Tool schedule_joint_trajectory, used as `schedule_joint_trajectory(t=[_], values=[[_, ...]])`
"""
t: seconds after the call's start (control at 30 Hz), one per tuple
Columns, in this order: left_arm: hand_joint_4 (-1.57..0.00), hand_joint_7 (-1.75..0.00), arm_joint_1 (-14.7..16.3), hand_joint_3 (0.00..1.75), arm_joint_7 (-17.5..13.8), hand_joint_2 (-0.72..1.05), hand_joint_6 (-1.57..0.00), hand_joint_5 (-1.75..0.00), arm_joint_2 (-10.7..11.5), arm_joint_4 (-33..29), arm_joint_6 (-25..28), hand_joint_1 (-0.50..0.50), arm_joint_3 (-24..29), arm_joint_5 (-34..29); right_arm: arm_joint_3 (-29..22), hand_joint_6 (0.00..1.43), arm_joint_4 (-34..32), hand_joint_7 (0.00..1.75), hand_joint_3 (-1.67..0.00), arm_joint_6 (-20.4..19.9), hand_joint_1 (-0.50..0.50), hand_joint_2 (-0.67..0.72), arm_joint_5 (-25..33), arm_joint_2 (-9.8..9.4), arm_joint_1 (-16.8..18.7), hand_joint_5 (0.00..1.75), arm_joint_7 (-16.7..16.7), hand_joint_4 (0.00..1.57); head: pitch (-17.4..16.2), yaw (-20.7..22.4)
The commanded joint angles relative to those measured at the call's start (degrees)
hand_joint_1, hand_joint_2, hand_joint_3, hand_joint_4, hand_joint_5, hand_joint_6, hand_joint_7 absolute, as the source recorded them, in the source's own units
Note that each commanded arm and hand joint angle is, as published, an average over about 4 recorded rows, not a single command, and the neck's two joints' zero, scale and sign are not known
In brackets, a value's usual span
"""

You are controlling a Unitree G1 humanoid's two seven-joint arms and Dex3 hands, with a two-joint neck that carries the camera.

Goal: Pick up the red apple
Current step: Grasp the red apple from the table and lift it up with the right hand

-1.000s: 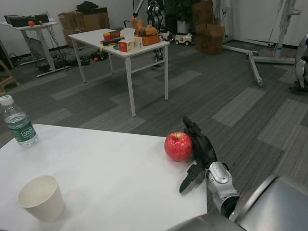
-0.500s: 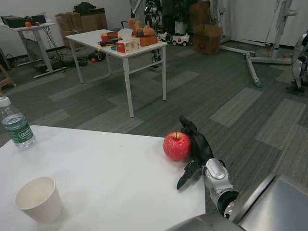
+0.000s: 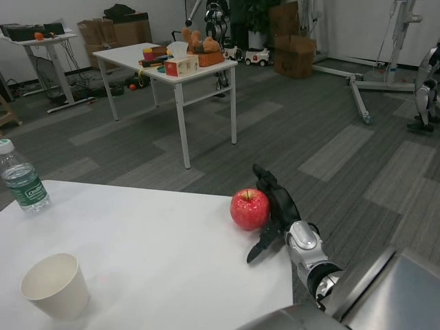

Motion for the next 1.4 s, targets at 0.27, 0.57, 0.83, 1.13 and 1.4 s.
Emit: schedule_joint_trajectory(t=[0.27,0.57,0.83,1.13,1.4], values=[[0.00,0.00,0.93,0.02,-0.17,-0.37,0.00,-0.10,0.13,-0.36,-0.37,-0.50,-0.07,-0.44,3.65,0.69,4.05,1.36,0.00,1.63,-0.27,0.01,-0.18,0.07,-0.31,0.82,-0.65,0.16,0.10,0.76],[0.00,0.00,1.70,0.00,-0.21,-0.37,0.00,-0.10,0.05,-0.58,-0.57,-0.50,0.10,-0.79,5.58,1.26,6.07,1.61,-0.06,1.63,-0.18,-0.03,-0.18,0.88,0.30,1.31,-0.47,0.39,-0.10,1.93],[0.00,0.00,1.79,0.04,-0.21,-0.37,0.00,-0.10,0.05,-0.71,-0.57,-0.50,0.10,-0.88,4.13,1.18,1.54,1.66,-0.08,1.59,-0.06,-0.16,-0.10,1.19,3.07,1.55,0.98,0.87,-0.12,2.56],[0.00,0.00,1.70,0.00,-0.17,-0.37,0.00,-0.10,0.05,-0.62,-0.59,-0.50,-0.05,-0.88,3.45,0.99,-14.19,1.68,-0.16,1.54,0.08,-0.16,-0.10,1.67,5.49,1.65,2.06,0.94,-0.03,2.96],[0.00,0.00,1.52,0.00,-0.17,-0.37,0.00,-0.10,-0.13,-0.62,-0.62,-0.50,-0.16,-0.88,6.40,0.82,-24.17,1.75,-0.16,1.63,0.23,-0.05,-0.10,1.43,5.38,1.65,1.88,0.92,0.22,3.91]])
